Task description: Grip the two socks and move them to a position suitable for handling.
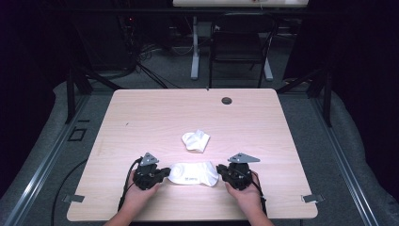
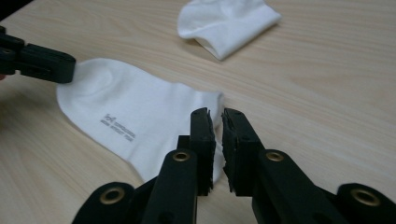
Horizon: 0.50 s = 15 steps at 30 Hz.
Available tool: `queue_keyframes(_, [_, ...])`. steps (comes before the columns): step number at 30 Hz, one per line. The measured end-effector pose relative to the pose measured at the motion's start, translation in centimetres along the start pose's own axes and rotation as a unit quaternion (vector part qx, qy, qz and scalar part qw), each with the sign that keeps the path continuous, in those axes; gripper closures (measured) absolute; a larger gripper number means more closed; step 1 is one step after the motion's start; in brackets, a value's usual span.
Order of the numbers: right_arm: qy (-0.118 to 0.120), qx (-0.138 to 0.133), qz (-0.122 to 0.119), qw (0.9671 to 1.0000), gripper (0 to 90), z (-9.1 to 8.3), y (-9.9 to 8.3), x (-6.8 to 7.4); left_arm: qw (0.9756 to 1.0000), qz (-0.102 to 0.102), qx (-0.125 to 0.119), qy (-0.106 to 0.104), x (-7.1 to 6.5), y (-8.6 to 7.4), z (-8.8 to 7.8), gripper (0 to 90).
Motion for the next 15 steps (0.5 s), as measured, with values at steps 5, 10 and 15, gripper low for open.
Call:
queue_keyframes(5, [0.022,0.007,-0.022,0.9995,76.2,1.0,-0.3,1.8,0.999,0.022,-0.038,-0.011,-0.7,1.2,-0.5,76.3])
queue_keyframes(10, [0.007,0.036,-0.044,0.9984,75.4,2.4,-1.1,1.7,0.9989,0.041,-0.01,-0.02,-1.6,0.5,0.8,72.8])
queue_keyframes(15, [-0.007,0.051,-0.039,0.9979,75.5,2.9,-1.8,0.9,0.999,0.042,0.009,-0.015,-1.5,-0.3,1.8,71.7])
Point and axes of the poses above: each handheld gripper's, and its own axes: z roughly forward along the jaws, y roughly out of its top, x roughly to its left, the point moved 10 cm from there along z, roughly forward along the jaws, and after that the axes turned 10 degrees about z, right-handed, at the moved point
